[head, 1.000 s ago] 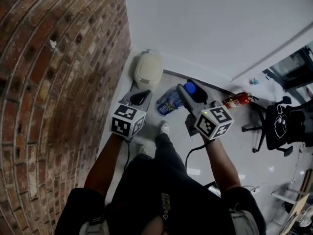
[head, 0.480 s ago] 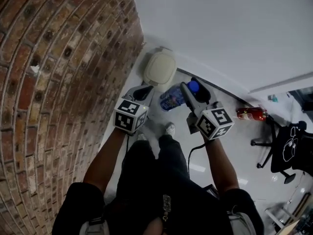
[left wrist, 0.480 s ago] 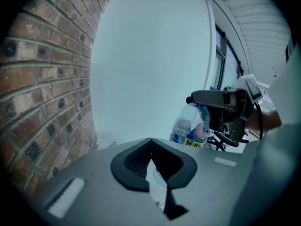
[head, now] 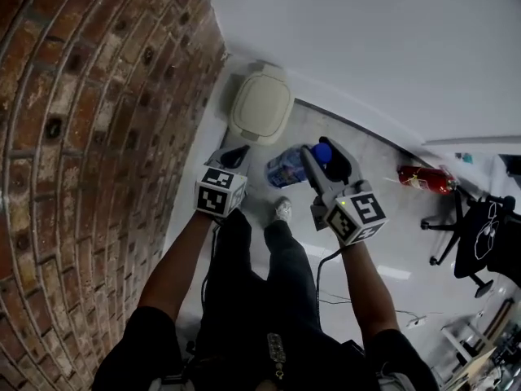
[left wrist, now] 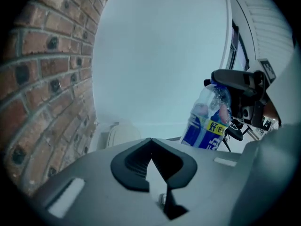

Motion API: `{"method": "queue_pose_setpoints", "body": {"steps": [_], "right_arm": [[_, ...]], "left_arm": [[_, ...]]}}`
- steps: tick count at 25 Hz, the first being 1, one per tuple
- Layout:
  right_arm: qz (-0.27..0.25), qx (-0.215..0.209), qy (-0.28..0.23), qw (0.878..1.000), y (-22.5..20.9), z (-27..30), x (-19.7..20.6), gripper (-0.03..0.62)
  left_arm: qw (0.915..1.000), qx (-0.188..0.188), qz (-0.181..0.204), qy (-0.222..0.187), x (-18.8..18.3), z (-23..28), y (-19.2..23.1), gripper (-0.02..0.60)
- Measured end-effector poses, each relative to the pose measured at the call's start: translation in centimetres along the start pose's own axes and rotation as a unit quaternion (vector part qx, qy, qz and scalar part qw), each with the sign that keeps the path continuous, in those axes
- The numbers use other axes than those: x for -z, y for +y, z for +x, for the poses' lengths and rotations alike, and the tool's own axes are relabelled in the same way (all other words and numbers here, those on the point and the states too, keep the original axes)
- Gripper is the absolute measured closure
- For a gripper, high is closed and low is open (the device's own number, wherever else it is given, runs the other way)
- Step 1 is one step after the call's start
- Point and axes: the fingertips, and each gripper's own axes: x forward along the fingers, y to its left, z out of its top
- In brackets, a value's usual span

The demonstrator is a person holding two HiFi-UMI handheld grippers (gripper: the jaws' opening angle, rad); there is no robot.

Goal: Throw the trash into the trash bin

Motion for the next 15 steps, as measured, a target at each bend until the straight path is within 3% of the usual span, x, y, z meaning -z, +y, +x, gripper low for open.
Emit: {"method": "queue_pose_setpoints", "body": {"steps": [8, 15], "right_arm": [[-0.001, 0.023, 0.027, 0.999, -2.7, 4.7, 7.5, 0.401], [-0.014, 0.028, 0.023, 0.999, -5.2, 7.9, 11.8, 0.401]], "left_arm": [[0.9989, 0.02, -0.011, 0.04, 8.6, 11.2, 5.0, 0.574], [0.998, 0.006, -0.022, 0.059, 13.7, 18.5, 8.4, 0.574]]}}
